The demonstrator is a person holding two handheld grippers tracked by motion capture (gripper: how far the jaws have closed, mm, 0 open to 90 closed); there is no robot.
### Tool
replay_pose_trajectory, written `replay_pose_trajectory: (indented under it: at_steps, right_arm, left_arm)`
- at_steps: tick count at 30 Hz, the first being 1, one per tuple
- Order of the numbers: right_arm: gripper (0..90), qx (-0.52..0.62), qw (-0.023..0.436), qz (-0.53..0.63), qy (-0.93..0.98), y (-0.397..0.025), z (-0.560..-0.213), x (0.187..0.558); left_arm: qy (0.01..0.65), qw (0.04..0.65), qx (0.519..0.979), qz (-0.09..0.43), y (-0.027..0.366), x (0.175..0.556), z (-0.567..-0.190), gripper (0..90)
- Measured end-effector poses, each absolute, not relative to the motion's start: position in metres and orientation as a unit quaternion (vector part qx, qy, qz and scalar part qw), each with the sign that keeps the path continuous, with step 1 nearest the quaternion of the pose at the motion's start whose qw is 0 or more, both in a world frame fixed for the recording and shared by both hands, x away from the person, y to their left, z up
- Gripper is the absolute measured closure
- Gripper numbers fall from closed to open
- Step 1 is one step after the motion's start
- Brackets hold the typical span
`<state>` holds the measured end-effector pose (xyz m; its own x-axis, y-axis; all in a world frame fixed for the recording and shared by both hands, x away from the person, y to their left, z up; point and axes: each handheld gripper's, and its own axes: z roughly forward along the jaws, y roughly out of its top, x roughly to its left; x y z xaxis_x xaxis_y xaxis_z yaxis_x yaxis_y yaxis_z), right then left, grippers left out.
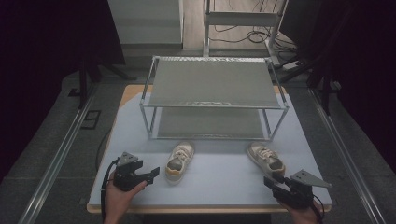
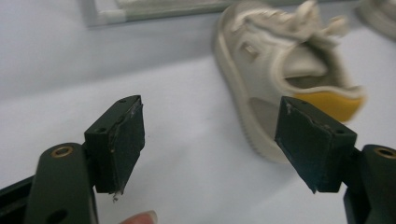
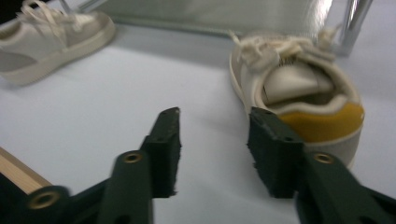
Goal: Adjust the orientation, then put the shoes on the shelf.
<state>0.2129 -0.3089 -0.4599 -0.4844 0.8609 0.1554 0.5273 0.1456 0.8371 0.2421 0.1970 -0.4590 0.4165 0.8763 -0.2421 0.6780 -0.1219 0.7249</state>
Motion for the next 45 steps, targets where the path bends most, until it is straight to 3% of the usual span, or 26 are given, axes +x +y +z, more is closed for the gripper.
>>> replay_pose_trajectory:
  at_steps: [13,33,45]
  right_arm:
    - [32.5,0.474,0.21,0.453,0.725,-0.315,-0.438,0.225]
    - [21.5,0.508,0.206,0.395,0.738,-0.31,-0.445,0.273]
    - [19.9,0.51,0.221,0.395,0.732,-0.309,-0.444,0.277]
  left_arm:
    - [0.484,0.401,0.768,0.126,0.17,0.236,-0.433,20.0]
    - [0.477,0.336,0.805,0.11,0.115,0.277,-0.44,14.3]
    - [0.491,0.291,0.814,0.114,0.098,0.293,-0.458,12.8]
